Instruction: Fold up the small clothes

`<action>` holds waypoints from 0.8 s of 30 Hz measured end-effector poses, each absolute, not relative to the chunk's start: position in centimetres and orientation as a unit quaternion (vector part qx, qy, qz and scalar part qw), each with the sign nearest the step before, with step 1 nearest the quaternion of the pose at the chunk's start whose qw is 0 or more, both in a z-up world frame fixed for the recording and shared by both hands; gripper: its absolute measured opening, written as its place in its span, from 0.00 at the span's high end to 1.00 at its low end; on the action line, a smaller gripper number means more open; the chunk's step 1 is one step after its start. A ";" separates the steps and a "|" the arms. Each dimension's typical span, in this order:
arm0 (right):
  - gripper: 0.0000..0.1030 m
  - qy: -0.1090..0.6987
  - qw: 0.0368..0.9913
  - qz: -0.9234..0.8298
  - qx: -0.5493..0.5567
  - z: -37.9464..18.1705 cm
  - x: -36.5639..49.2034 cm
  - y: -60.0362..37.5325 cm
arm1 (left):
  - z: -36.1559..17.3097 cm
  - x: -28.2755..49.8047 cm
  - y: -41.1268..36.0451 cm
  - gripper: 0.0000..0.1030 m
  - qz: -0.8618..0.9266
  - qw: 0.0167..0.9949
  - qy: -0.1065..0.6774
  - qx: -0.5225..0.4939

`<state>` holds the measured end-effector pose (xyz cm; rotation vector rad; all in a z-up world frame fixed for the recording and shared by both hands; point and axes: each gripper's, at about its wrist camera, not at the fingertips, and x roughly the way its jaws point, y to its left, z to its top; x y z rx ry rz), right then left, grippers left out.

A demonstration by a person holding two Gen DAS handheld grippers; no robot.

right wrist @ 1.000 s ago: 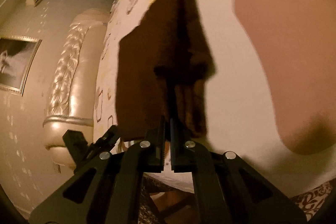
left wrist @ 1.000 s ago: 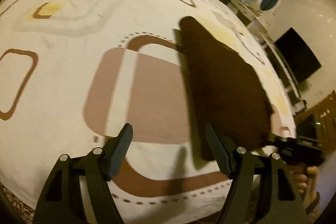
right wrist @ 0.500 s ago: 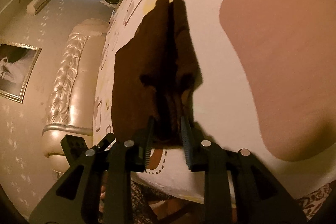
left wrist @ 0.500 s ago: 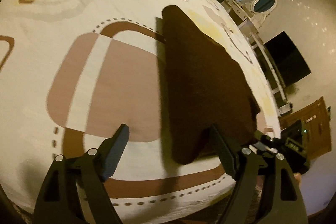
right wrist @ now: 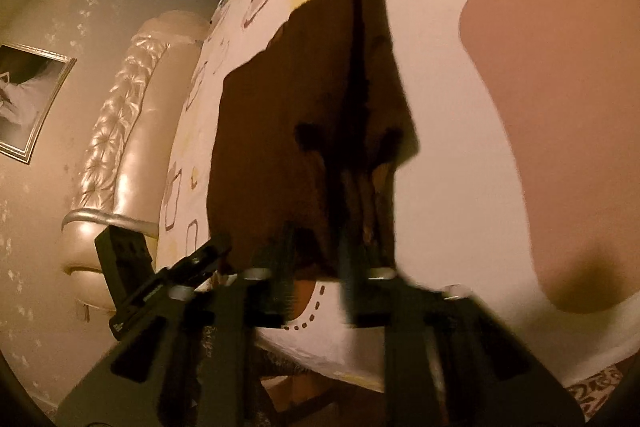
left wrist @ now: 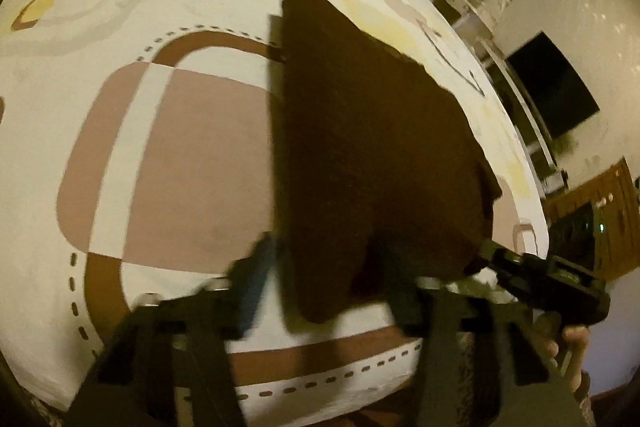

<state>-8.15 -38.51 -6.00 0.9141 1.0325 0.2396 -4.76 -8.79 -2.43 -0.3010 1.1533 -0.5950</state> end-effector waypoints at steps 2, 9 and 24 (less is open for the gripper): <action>0.97 0.469 0.770 0.119 0.415 -5.2 -8.3 -38.1 | -2.2 -4.9 -8.9 0.74 -0.269 0.791 0.535 -0.129; 0.97 0.471 0.766 0.109 0.424 -6.0 -9.3 -39.2 | -2.4 -5.4 -8.6 0.79 -0.268 0.797 0.532 -0.100; 0.98 0.460 0.734 0.114 0.487 -9.2 -9.3 -40.4 | -2.7 -5.4 -8.8 0.78 -0.272 0.799 0.528 -0.095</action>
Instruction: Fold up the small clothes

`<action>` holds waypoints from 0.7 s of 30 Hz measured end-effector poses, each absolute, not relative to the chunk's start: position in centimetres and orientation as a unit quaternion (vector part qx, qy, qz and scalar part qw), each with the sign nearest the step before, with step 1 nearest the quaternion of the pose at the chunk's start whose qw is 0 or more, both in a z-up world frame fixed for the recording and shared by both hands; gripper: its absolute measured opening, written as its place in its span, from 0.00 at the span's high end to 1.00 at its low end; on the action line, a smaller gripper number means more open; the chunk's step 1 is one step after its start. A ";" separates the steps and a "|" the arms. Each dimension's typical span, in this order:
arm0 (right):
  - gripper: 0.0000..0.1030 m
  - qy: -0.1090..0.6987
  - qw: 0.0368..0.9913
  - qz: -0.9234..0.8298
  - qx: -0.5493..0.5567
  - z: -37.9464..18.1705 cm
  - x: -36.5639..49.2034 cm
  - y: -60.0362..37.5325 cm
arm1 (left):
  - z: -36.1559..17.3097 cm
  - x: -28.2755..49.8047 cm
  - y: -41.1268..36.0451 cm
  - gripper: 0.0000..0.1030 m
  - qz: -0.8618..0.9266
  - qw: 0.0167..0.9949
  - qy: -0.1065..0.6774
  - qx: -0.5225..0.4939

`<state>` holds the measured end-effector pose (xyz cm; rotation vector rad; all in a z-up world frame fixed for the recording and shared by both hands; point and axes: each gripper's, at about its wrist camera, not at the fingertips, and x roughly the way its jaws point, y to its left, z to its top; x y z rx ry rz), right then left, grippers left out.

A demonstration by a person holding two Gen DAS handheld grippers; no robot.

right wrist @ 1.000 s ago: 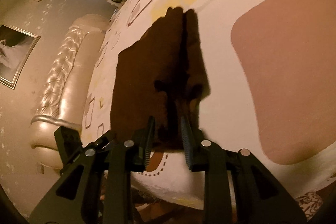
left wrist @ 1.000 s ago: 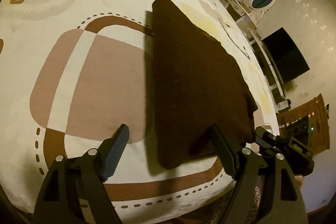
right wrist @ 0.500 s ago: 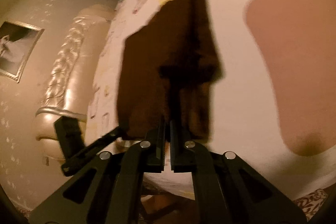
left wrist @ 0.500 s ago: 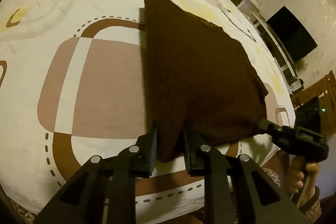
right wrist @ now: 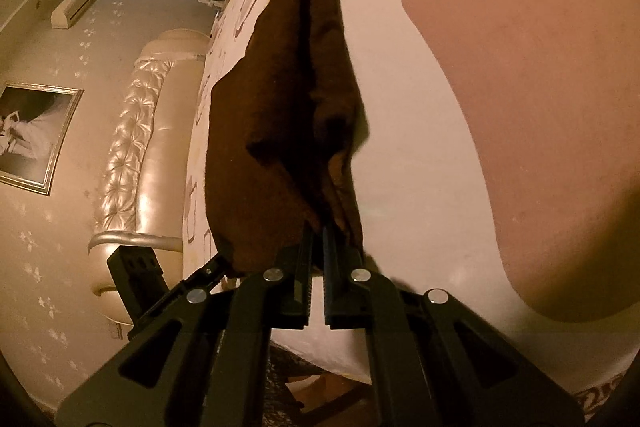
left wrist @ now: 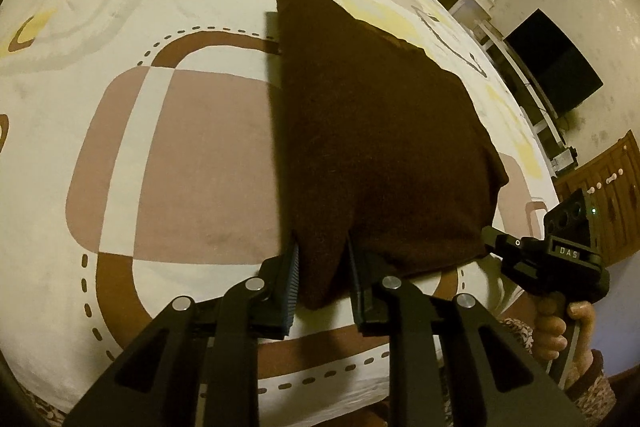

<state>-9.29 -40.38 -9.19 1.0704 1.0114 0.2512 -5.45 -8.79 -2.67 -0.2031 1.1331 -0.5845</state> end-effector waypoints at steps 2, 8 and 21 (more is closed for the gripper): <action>0.98 0.460 0.733 0.115 0.488 -9.2 -9.3 -40.4 | -2.6 -5.5 -8.9 0.78 -0.272 0.801 0.526 -0.090; 0.98 0.458 0.730 0.115 0.493 -9.5 -9.2 -40.5 | -2.6 -5.6 -9.1 0.78 -0.271 0.804 0.522 -0.083; 0.98 0.460 0.732 0.114 0.490 -9.5 -9.2 -40.4 | -2.7 -5.6 -9.2 0.77 -0.273 0.804 0.521 -0.084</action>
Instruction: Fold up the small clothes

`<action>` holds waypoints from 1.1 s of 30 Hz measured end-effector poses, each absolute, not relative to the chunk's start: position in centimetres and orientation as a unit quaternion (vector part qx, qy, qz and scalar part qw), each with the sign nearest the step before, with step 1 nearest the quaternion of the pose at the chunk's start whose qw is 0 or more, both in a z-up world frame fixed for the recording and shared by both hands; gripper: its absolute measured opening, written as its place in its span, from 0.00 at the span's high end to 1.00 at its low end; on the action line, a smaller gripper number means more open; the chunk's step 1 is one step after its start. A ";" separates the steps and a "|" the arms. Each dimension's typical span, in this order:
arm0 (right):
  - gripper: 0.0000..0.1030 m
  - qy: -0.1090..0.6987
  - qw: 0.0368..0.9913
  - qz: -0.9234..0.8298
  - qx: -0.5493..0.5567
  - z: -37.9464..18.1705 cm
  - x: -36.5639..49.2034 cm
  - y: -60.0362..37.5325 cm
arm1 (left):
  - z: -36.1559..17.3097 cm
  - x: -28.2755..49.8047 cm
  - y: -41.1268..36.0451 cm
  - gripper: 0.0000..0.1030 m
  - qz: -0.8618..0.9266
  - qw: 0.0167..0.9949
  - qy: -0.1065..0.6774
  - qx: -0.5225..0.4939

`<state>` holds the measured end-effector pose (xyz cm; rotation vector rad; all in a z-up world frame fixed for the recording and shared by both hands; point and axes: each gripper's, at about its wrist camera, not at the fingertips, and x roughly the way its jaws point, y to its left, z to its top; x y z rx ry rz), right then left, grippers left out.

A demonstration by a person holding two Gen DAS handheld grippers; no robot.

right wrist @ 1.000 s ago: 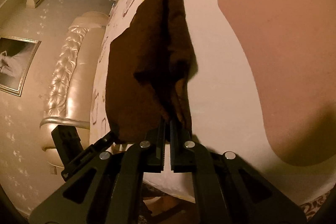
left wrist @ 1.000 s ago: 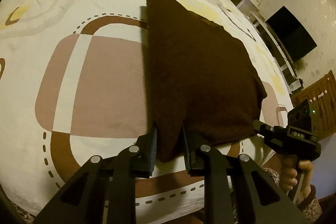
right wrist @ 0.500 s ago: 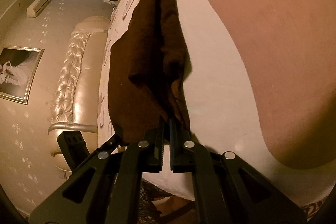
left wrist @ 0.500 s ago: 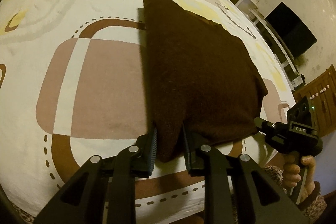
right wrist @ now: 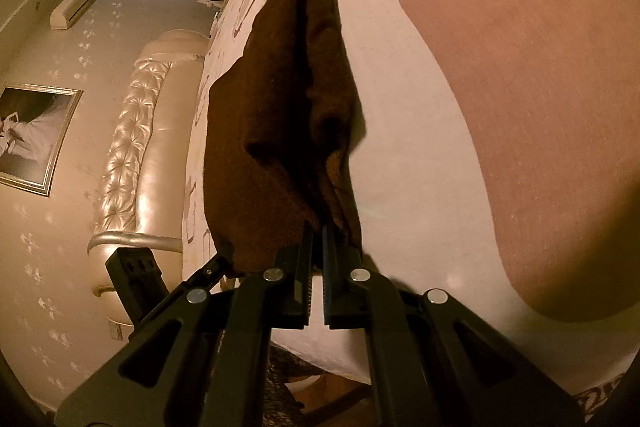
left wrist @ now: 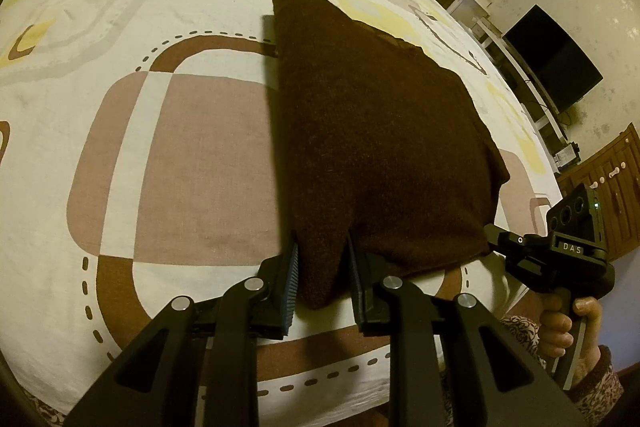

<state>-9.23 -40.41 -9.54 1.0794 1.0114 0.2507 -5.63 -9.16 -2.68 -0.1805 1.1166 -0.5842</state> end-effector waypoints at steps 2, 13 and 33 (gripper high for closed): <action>0.98 0.460 0.732 0.114 0.490 -9.5 -9.2 -40.4 | -2.7 -5.6 -9.1 0.76 -0.273 0.804 0.521 -0.084; 0.98 0.461 0.731 0.113 0.490 -9.5 -9.3 -40.5 | -2.7 -5.7 -9.2 0.75 -0.274 0.803 0.521 -0.085; 0.42 0.422 0.760 0.104 0.484 -6.6 -6.3 -44.5 | -1.3 0.0 -7.2 0.39 -0.328 0.789 0.500 -0.137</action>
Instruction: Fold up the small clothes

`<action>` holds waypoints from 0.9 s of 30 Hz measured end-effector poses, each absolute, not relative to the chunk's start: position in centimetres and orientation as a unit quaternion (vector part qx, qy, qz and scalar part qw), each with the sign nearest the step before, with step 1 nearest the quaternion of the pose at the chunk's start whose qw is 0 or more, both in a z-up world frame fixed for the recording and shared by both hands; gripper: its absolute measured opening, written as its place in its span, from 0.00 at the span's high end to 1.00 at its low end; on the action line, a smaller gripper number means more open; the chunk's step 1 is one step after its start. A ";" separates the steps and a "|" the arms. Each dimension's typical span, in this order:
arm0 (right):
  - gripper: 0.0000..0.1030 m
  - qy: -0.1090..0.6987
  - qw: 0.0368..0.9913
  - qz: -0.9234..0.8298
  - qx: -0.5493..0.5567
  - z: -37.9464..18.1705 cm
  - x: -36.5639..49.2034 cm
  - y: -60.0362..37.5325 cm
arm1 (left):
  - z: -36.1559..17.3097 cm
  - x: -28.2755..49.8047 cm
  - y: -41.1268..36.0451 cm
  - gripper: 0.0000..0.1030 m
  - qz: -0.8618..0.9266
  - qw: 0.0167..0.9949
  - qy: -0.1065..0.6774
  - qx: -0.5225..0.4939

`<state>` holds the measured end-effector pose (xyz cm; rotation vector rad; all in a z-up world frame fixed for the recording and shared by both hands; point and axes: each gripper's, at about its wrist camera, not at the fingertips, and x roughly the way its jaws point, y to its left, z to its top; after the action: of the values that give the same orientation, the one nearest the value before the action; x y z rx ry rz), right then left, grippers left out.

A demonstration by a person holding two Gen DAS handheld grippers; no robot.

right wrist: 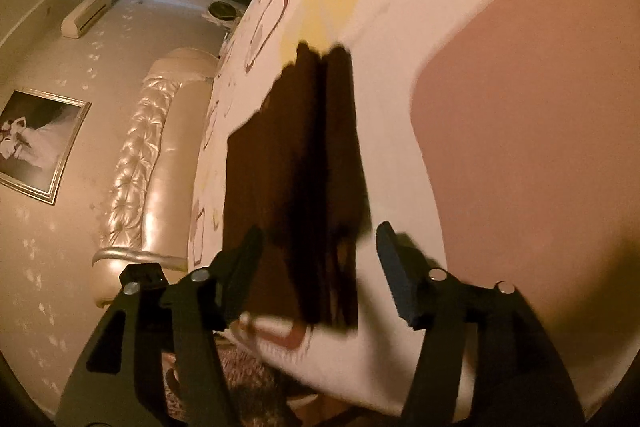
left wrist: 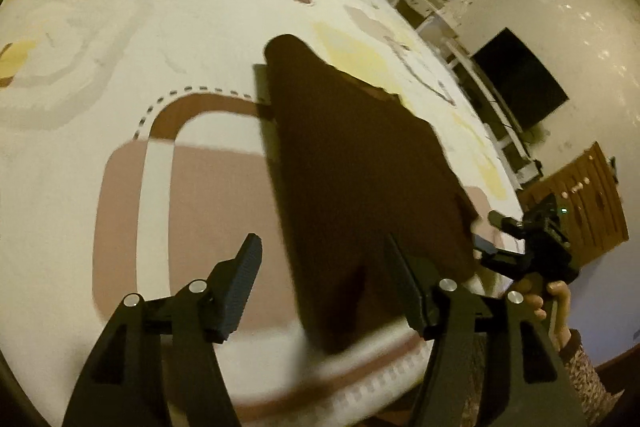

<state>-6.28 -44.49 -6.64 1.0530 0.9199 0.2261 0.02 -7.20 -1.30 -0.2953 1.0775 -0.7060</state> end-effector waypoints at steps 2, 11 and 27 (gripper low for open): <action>0.41 0.417 0.760 0.105 0.486 -6.9 -3.9 -45.0 | -1.9 2.6 -7.8 0.39 -0.323 0.784 0.510 -0.149; 0.40 0.431 0.764 0.122 0.465 -8.4 5.4 -44.8 | -3.6 10.2 -10.1 0.38 -0.317 0.757 0.531 -0.214; 0.79 0.415 0.818 0.135 0.375 -6.5 9.0 -41.5 | -1.8 12.5 -11.9 0.88 -0.296 0.795 0.507 -0.151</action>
<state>9.00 -41.48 -6.49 0.7994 0.8845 0.2878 12.45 -11.92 -1.84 -0.3253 1.0888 -0.6370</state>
